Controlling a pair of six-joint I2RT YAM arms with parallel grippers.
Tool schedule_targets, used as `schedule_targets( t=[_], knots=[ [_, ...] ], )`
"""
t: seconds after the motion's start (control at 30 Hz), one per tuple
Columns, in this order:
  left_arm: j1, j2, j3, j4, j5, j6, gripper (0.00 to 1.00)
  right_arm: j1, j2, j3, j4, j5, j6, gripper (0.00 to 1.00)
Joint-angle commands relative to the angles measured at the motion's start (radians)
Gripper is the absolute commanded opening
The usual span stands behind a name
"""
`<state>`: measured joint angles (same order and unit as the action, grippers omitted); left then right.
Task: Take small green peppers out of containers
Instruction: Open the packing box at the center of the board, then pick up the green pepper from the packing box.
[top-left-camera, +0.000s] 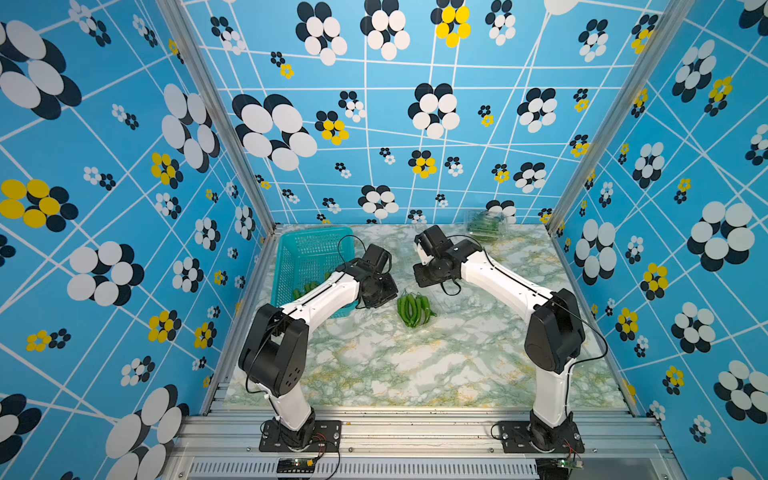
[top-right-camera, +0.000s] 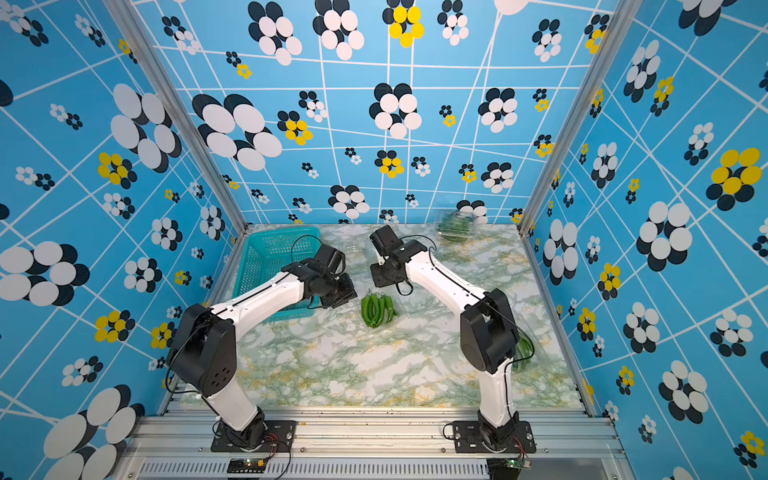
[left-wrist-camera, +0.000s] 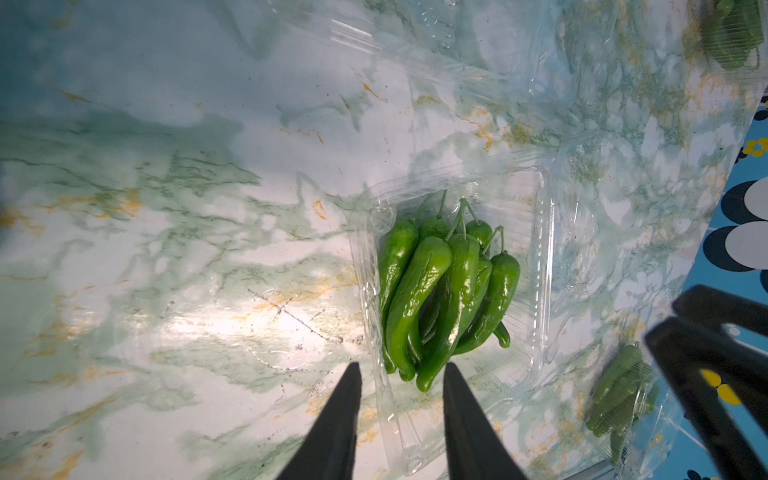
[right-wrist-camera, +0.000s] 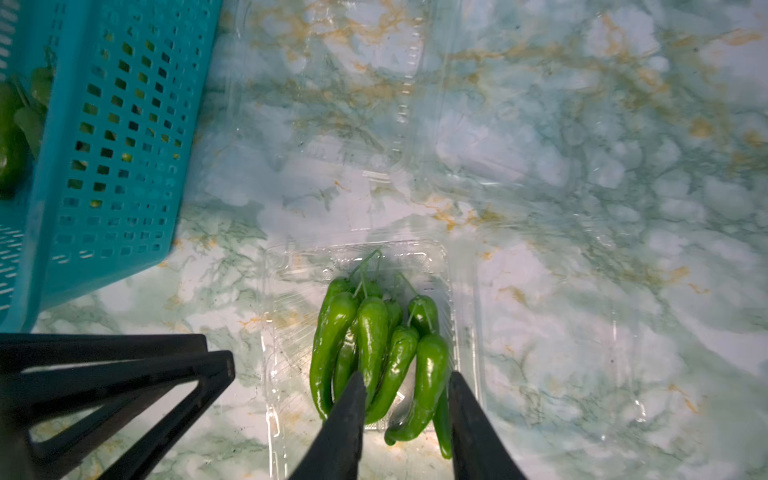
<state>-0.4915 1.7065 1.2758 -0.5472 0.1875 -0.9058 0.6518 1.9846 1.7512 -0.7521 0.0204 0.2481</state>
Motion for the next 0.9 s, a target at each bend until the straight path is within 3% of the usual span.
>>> schedule_targets(
  t=[0.0, 0.3, 0.87],
  knots=[
    [0.012, -0.063, -0.016, -0.040, -0.033, 0.025, 0.35, 0.025, 0.028, -0.008, -0.026, -0.035, -0.003, 0.35],
    [0.056, -0.182, -0.074, -0.036, -0.026, 0.044, 0.38, 0.042, 0.084, -0.038, 0.009, -0.035, -0.008, 0.36],
    [0.093, -0.227, -0.121, -0.010, -0.001, 0.050, 0.38, 0.047, 0.164, -0.043, 0.023, -0.034, 0.003, 0.37]
  ],
)
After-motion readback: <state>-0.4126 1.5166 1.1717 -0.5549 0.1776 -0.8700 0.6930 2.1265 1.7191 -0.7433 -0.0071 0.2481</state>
